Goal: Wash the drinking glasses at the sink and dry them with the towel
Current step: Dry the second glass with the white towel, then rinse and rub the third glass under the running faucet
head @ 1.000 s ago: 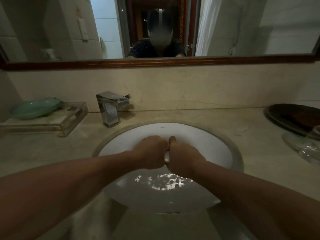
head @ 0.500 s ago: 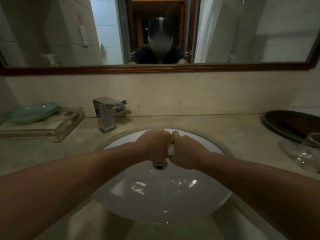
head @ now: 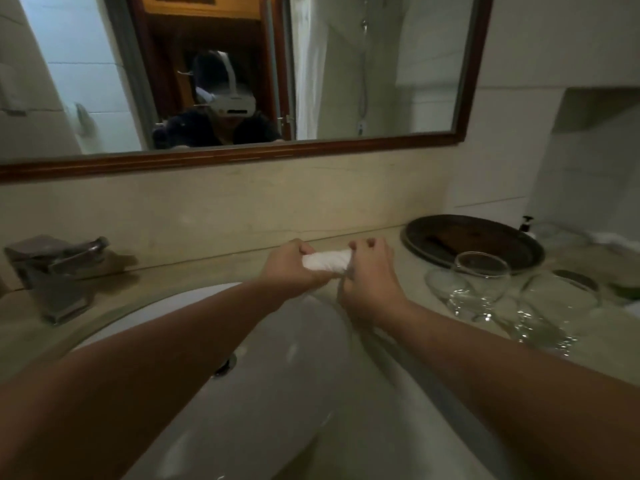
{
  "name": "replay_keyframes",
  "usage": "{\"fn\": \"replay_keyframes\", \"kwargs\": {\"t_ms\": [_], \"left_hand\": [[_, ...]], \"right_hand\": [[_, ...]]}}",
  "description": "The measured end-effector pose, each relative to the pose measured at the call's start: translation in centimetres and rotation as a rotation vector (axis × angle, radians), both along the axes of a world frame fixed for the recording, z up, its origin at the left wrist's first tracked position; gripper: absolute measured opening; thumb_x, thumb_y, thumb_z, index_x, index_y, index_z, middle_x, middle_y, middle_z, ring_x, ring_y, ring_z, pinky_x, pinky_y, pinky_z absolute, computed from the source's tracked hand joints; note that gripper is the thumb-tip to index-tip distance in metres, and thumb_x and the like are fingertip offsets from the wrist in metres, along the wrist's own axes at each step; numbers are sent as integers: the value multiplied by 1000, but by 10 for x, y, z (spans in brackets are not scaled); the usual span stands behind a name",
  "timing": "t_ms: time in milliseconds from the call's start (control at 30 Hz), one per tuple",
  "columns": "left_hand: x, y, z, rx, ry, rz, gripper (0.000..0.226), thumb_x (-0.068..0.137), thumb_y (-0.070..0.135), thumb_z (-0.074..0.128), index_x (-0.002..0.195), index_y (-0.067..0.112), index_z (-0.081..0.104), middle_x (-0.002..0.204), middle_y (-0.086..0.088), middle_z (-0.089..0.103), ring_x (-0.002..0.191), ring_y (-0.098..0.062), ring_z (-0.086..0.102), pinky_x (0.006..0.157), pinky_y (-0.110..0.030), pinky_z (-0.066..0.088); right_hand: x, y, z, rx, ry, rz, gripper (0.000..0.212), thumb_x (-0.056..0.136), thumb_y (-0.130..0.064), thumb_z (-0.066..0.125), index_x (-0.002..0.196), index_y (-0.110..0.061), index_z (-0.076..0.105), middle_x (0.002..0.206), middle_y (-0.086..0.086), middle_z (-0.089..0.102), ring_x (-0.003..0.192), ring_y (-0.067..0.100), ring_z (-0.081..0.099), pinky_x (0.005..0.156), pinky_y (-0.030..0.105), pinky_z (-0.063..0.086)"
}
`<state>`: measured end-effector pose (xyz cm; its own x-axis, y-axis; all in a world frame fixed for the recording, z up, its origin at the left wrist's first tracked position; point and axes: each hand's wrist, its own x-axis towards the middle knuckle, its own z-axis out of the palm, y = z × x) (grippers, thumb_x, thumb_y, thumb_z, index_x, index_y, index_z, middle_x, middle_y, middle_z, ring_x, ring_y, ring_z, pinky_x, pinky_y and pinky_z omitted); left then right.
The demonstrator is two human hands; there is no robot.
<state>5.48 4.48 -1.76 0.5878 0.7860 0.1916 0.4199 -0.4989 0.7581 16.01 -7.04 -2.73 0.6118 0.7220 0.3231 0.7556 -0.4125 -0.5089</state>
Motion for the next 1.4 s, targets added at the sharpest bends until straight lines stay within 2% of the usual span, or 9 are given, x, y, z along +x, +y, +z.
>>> {"fn": "replay_keyframes", "kwargs": {"t_ms": [133,233,300,433,633,767,933,1200,1400], "left_hand": [[32,-26,0,-390,-303,-154,28,92,6,72,117,10,60,109,-16,67,70,-17,65,59,-30,54],[43,-37,0,-163,-3,-336,39,86,20,73,125,18,66,123,-9,65,105,-23,66,85,-43,59],[51,-45,0,99,301,-189,65,89,36,69,150,25,47,160,-3,37,145,-29,36,119,-46,34],[69,-79,-3,271,217,-306,72,87,35,66,155,28,41,169,1,22,156,-25,18,127,-45,17],[89,-137,-4,301,337,-477,90,80,46,78,156,34,30,163,-1,32,156,-26,13,127,-51,12],[95,-149,-7,295,390,-513,108,60,67,70,154,27,34,155,-3,41,153,-26,23,126,-49,17],[74,-139,-5,45,47,-475,82,60,50,68,133,14,51,127,-1,60,125,-20,59,107,-38,48],[-96,-84,8,-224,-357,-103,33,94,-9,63,94,24,58,81,2,64,61,6,65,54,-13,51],[-208,-31,-21,-487,-576,325,47,75,11,91,112,19,64,104,-7,73,87,-25,72,62,-33,59]], "right_hand": [[5,-38,13,9,-23,94,62,81,-19,64,140,-13,44,144,12,30,139,31,31,111,38,38],[4,-74,29,-145,-184,5,65,85,-36,62,142,-12,41,150,14,26,144,33,21,117,41,27],[9,-96,41,-289,-442,-116,67,83,-40,62,142,-12,44,149,18,32,144,40,19,122,48,18],[29,-125,55,-429,-589,-250,64,82,-41,61,139,-16,48,141,16,45,137,43,34,121,61,8],[42,-129,50,-438,-317,-231,82,67,-20,85,135,-16,39,134,15,38,117,39,54,114,49,29],[37,-134,58,-340,-315,-122,42,86,-9,62,123,-14,45,118,14,62,114,40,58,95,47,45],[21,-132,67,-169,-258,26,41,87,-9,57,126,-20,48,112,7,65,111,33,57,94,41,47],[-109,-61,88,78,-49,690,27,101,-18,49,125,-30,53,88,-13,62,78,1,56,68,15,43],[-144,39,39,288,-123,642,20,93,-13,48,93,-27,61,88,-17,54,83,8,50,76,31,40]]}}
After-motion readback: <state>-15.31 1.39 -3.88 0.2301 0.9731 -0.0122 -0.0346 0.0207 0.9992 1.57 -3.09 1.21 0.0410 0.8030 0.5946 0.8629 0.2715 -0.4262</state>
